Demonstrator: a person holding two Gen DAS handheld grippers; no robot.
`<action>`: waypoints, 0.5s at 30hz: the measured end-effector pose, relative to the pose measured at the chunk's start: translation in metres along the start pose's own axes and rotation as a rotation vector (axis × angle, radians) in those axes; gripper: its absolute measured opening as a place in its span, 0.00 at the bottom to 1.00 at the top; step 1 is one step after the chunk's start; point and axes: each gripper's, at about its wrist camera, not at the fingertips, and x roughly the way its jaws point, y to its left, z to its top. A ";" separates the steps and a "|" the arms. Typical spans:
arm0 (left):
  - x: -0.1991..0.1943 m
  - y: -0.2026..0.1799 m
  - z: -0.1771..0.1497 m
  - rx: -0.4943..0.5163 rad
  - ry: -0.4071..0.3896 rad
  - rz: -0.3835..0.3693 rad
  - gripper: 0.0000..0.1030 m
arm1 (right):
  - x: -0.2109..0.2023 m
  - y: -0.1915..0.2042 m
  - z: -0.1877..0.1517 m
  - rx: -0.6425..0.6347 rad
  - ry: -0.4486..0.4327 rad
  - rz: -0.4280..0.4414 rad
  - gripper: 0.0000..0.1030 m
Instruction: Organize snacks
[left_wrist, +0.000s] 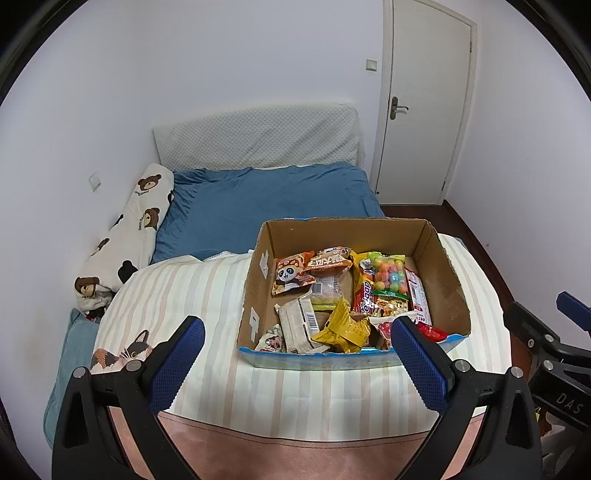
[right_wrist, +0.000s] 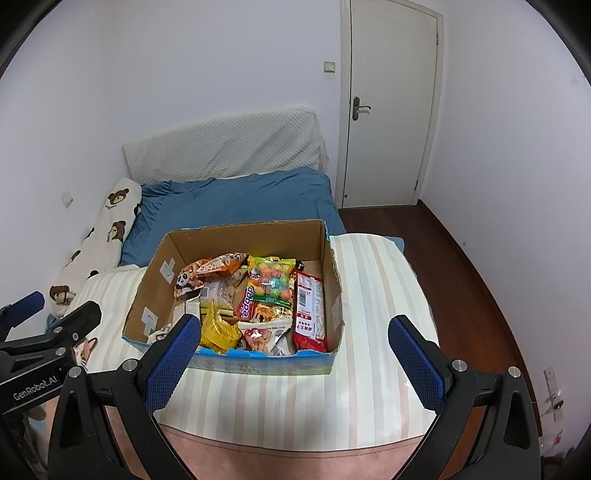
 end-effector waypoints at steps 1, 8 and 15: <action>-0.001 -0.001 0.000 0.001 0.002 -0.003 1.00 | 0.000 0.000 -0.001 0.000 0.001 0.000 1.00; -0.001 -0.002 -0.002 0.003 0.007 -0.006 1.00 | -0.002 -0.001 -0.002 0.001 0.000 -0.003 1.00; -0.002 -0.003 -0.006 0.009 -0.002 0.000 1.00 | 0.000 0.000 -0.009 -0.002 0.013 -0.006 1.00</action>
